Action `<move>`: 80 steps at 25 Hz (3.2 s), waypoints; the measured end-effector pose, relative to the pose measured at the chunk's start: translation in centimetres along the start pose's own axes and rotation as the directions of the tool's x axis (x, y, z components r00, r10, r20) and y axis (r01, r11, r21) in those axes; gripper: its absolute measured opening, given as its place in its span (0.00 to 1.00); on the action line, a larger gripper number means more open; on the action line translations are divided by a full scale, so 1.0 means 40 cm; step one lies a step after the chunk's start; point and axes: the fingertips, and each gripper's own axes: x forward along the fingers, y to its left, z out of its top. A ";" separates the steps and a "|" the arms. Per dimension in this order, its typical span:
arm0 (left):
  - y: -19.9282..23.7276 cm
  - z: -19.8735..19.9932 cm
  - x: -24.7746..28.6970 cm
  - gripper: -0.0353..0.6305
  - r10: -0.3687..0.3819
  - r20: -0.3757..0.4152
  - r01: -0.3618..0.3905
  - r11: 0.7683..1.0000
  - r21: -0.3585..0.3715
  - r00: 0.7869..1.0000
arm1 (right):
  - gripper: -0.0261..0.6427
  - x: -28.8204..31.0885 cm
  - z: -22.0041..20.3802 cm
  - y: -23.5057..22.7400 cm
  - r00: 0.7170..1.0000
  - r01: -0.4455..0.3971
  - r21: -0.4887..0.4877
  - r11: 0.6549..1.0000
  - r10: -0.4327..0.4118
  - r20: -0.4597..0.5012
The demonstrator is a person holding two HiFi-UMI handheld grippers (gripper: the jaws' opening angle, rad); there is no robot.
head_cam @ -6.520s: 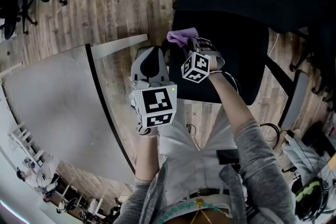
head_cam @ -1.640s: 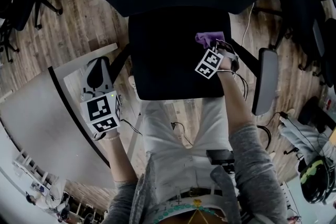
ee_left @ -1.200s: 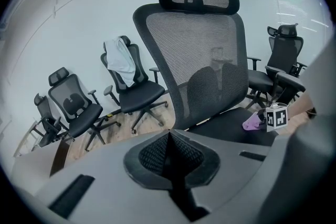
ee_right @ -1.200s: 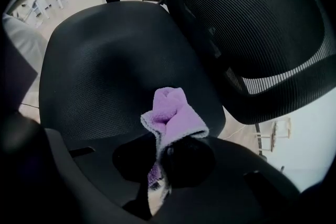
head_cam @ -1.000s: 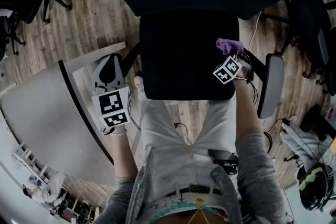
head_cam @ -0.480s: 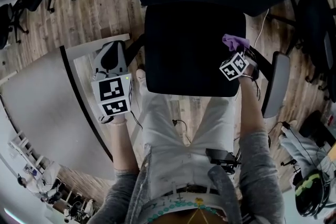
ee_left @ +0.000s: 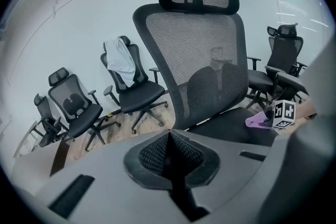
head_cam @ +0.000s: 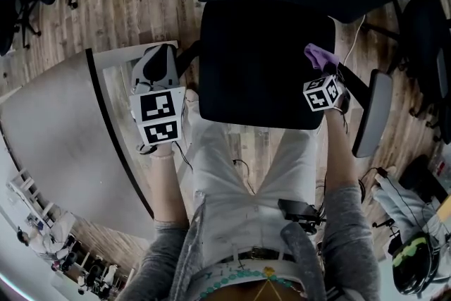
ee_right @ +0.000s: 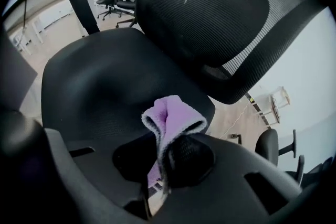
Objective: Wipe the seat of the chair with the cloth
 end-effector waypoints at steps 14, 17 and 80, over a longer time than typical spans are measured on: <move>-0.003 -0.003 -0.002 0.07 0.004 0.000 -0.004 1.000 0.001 1.000 | 0.11 -0.175 0.145 0.049 0.955 -0.062 0.056 0.996 0.043 0.293; -0.006 -0.004 -0.001 0.07 0.004 -0.001 -0.004 1.000 0.001 1.000 | 0.11 -0.196 0.194 0.097 0.941 -0.087 0.003 0.996 0.081 0.328; -0.002 0.000 0.002 0.06 0.004 -0.001 -0.004 1.000 0.003 1.000 | 0.11 -0.016 0.467 0.706 0.897 -0.313 -0.460 0.831 0.418 0.145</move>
